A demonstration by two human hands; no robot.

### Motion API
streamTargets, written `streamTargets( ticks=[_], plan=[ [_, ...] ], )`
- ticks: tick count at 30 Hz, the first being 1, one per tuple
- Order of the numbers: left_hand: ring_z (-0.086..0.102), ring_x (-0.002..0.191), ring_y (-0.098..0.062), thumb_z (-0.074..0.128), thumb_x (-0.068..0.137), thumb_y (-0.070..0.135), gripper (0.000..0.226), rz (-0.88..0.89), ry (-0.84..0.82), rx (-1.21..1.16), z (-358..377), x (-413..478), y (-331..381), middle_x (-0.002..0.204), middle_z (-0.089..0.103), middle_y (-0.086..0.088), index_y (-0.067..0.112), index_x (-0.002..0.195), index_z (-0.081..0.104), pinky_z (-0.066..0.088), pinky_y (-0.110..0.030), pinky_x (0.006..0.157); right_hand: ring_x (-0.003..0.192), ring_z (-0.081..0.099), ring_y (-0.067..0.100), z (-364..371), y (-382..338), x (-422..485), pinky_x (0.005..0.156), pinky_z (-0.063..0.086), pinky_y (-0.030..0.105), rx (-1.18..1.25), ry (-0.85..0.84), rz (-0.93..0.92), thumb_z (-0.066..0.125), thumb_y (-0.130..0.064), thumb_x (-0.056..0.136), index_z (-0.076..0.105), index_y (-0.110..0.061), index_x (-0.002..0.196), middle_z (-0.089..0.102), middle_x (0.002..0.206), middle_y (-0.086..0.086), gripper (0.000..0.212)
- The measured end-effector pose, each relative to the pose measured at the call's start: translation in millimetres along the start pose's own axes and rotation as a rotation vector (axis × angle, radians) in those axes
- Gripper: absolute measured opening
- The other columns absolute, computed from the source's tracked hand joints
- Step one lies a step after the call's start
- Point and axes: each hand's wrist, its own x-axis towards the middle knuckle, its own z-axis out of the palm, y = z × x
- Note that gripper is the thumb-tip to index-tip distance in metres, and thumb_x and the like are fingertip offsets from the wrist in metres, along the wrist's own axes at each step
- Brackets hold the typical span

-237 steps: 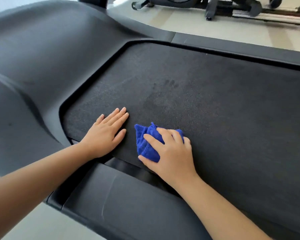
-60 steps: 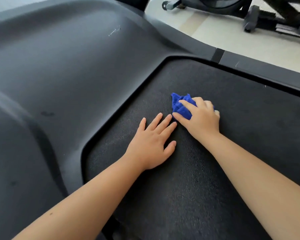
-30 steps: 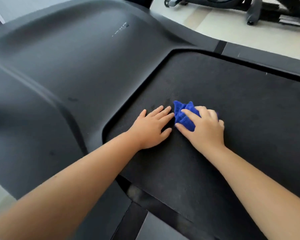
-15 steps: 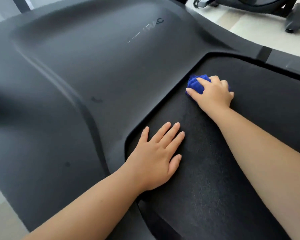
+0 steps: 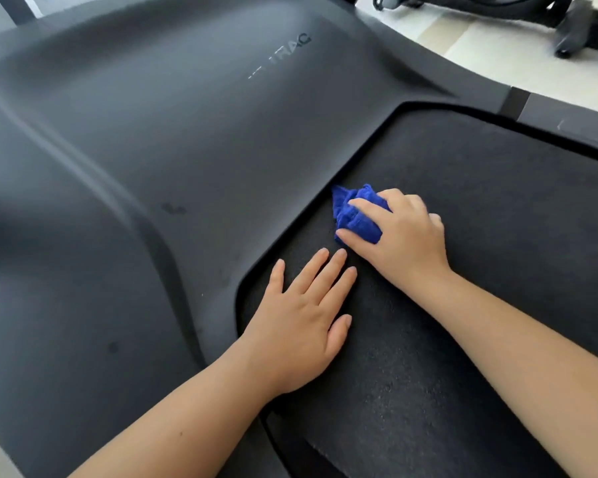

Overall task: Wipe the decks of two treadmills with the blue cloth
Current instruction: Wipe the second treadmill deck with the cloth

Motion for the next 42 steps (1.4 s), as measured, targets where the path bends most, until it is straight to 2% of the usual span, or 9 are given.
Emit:
streamTargets(
  ticks=[3, 8, 16, 22, 26, 32, 35, 39, 42],
  plan=[
    [0.046, 0.126, -0.024, 0.029, 0.089, 0.038, 0.053, -0.001, 0.031, 0.015, 2, -2, 0, 0.138, 0.049, -0.005, 0.014, 0.13, 0.053, 0.042, -0.058, 0.088, 0.119, 0.039, 0.027, 7, 23, 37, 0.09, 0.036, 0.046, -0.034, -0.125, 0.158, 0.051, -0.062, 0.083, 0.052, -0.033, 0.13, 0.047, 0.13, 0.001, 0.055],
    [0.045, 0.127, -0.024, 0.03, 0.088, 0.038, 0.054, -0.006, 0.048, -0.002, 4, -1, 0, 0.139, 0.048, -0.006, 0.014, 0.13, 0.052, 0.04, -0.059, 0.089, 0.123, 0.034, 0.028, 12, 36, 59, 0.097, 0.03, 0.049, -0.039, -0.094, 0.408, 0.049, -0.06, 0.086, 0.047, -0.031, 0.134, 0.043, 0.135, 0.005, 0.056],
    [0.047, 0.125, -0.025, 0.031, 0.086, 0.038, 0.054, -0.014, 0.072, -0.002, 5, -1, 1, 0.137, 0.049, -0.006, 0.014, 0.128, 0.054, 0.042, -0.06, 0.087, 0.103, 0.052, 0.031, -2, 12, 2, 0.078, 0.041, 0.046, -0.028, 0.027, 0.042, 0.052, -0.065, 0.076, 0.064, -0.03, 0.116, 0.058, 0.114, 0.003, 0.054],
    [0.049, 0.123, -0.024, 0.031, 0.085, 0.038, 0.055, -0.018, 0.056, -0.017, 0, -1, 1, 0.135, 0.052, -0.006, 0.014, 0.126, 0.056, 0.044, -0.058, 0.085, 0.126, 0.032, 0.028, 20, 16, 71, 0.1, 0.027, 0.052, -0.06, -0.12, 0.444, 0.046, -0.059, 0.087, 0.045, -0.033, 0.136, 0.038, 0.138, 0.004, 0.055],
    [0.057, 0.114, -0.023, 0.032, 0.078, 0.038, 0.053, -0.009, 0.049, -0.034, -12, 3, -1, 0.124, 0.06, -0.004, 0.016, 0.114, 0.065, 0.048, -0.053, 0.081, 0.121, 0.036, 0.028, 12, -4, 39, 0.096, 0.031, 0.051, -0.046, -0.132, 0.29, 0.049, -0.059, 0.086, 0.048, -0.032, 0.132, 0.043, 0.134, 0.004, 0.054],
    [0.065, 0.096, -0.015, 0.035, 0.079, 0.031, 0.038, -0.033, 0.122, -0.053, -40, -15, -17, 0.094, 0.07, 0.007, 0.019, 0.082, 0.071, 0.045, -0.05, 0.088, 0.089, 0.058, 0.031, -1, -36, -30, 0.07, 0.044, 0.046, 0.013, 0.051, 0.025, 0.045, -0.063, 0.073, 0.069, -0.027, 0.104, 0.063, 0.101, 0.004, 0.054],
    [0.063, 0.103, -0.02, 0.035, 0.08, 0.032, 0.04, -0.013, 0.111, 0.056, -59, -27, -27, 0.103, 0.069, -0.001, 0.015, 0.089, 0.071, 0.043, -0.054, 0.09, 0.109, 0.047, 0.029, 3, -24, 1, 0.084, 0.038, 0.047, -0.008, -0.098, 0.073, 0.052, -0.064, 0.08, 0.059, -0.032, 0.121, 0.054, 0.119, 0.002, 0.053],
    [0.052, 0.12, -0.028, 0.035, 0.082, 0.032, 0.045, -0.01, 0.067, 0.123, -69, -50, -42, 0.122, 0.061, -0.008, 0.011, 0.108, 0.066, 0.034, -0.057, 0.097, 0.125, 0.031, 0.027, 8, -31, 41, 0.1, 0.028, 0.051, -0.005, -0.189, 0.39, 0.046, -0.059, 0.088, 0.042, -0.034, 0.137, 0.037, 0.139, 0.003, 0.055],
    [0.046, 0.126, -0.028, 0.035, 0.087, 0.033, 0.047, -0.077, 0.045, 0.117, -62, -70, -56, 0.129, 0.056, -0.009, 0.009, 0.118, 0.061, 0.024, -0.047, 0.107, 0.12, 0.037, 0.027, 8, -61, 9, 0.095, 0.031, 0.05, 0.012, -0.171, 0.295, 0.045, -0.058, 0.087, 0.048, -0.032, 0.132, 0.043, 0.133, 0.003, 0.052]
  ],
)
